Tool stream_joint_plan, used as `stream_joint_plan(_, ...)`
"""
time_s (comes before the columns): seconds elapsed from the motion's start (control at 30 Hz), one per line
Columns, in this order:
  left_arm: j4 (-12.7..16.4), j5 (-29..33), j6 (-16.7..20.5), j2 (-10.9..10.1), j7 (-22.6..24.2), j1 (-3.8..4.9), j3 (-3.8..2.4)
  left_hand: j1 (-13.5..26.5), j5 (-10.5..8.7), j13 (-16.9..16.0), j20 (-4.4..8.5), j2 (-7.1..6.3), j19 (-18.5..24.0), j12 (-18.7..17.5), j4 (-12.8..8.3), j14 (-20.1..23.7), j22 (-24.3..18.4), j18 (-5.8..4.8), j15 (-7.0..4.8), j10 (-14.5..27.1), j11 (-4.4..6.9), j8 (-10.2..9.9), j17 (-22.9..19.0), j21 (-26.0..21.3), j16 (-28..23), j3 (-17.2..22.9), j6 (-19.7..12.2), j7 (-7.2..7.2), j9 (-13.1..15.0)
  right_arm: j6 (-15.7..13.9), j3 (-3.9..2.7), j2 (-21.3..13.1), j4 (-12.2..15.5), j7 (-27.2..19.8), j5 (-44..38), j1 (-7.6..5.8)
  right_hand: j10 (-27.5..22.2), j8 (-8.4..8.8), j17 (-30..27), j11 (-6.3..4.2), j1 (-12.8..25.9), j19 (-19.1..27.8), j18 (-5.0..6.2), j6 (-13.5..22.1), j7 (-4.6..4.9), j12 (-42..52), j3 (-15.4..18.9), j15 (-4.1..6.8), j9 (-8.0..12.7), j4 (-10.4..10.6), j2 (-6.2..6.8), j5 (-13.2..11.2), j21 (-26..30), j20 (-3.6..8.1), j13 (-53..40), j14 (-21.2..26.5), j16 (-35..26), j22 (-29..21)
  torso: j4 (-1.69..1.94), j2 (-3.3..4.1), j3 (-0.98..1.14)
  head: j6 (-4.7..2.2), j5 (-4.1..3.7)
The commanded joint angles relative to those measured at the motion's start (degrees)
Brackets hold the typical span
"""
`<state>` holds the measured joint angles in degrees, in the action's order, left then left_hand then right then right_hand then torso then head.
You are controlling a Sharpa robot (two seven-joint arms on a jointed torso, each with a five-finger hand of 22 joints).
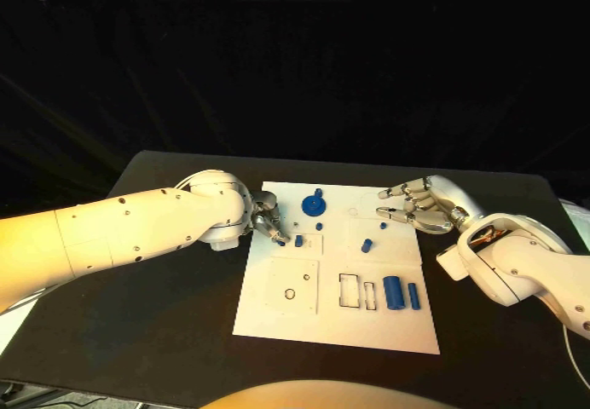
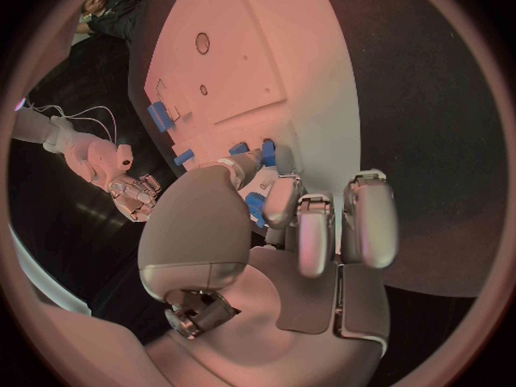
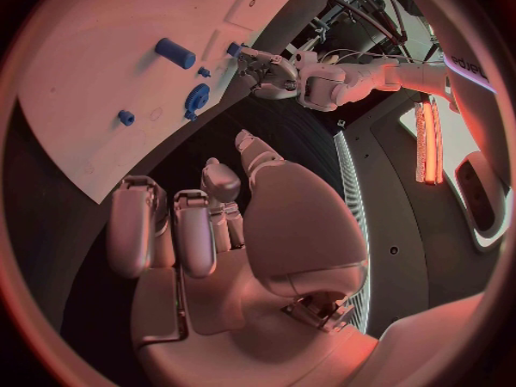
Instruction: Assemble the parts on the task board
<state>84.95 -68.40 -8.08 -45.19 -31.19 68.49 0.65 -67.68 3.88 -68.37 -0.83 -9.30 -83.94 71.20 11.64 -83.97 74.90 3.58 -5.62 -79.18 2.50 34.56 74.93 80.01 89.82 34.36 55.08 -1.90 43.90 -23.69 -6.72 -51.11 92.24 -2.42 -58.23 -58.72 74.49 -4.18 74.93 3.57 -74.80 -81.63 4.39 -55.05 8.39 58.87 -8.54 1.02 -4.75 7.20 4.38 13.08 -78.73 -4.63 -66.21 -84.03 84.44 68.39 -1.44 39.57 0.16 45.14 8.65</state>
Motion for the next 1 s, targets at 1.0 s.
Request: stream_joint_plan(1.0, -1.21, 3.18, -3.11, 1.38, -3.99, -0.18, 0.17, 4.20, 0.33, -1.52, 0.09, 0.12, -0.68, 1.35, 2.84, -6.03, 5.01, -0.64, -0.14, -1.36, 0.54, -0.47, 15.07, 0.10, 0.18, -4.60, 2.79, 1.35, -0.38, 0.73, 0.00, -0.15, 0.13, 0.02, -0.10, 0.05, -0.25, -0.20, 5.54, -0.31, -0.09, 0.26, -0.14, -0.35, 0.05, -0.13, 0.33, 0.18, -0.06, 0.05, -0.47, 0.31, 0.30, -0.02, 0.00, -3.87, -0.41, -0.03, 0.07, -0.07, -0.02, 0.24, -0.35)
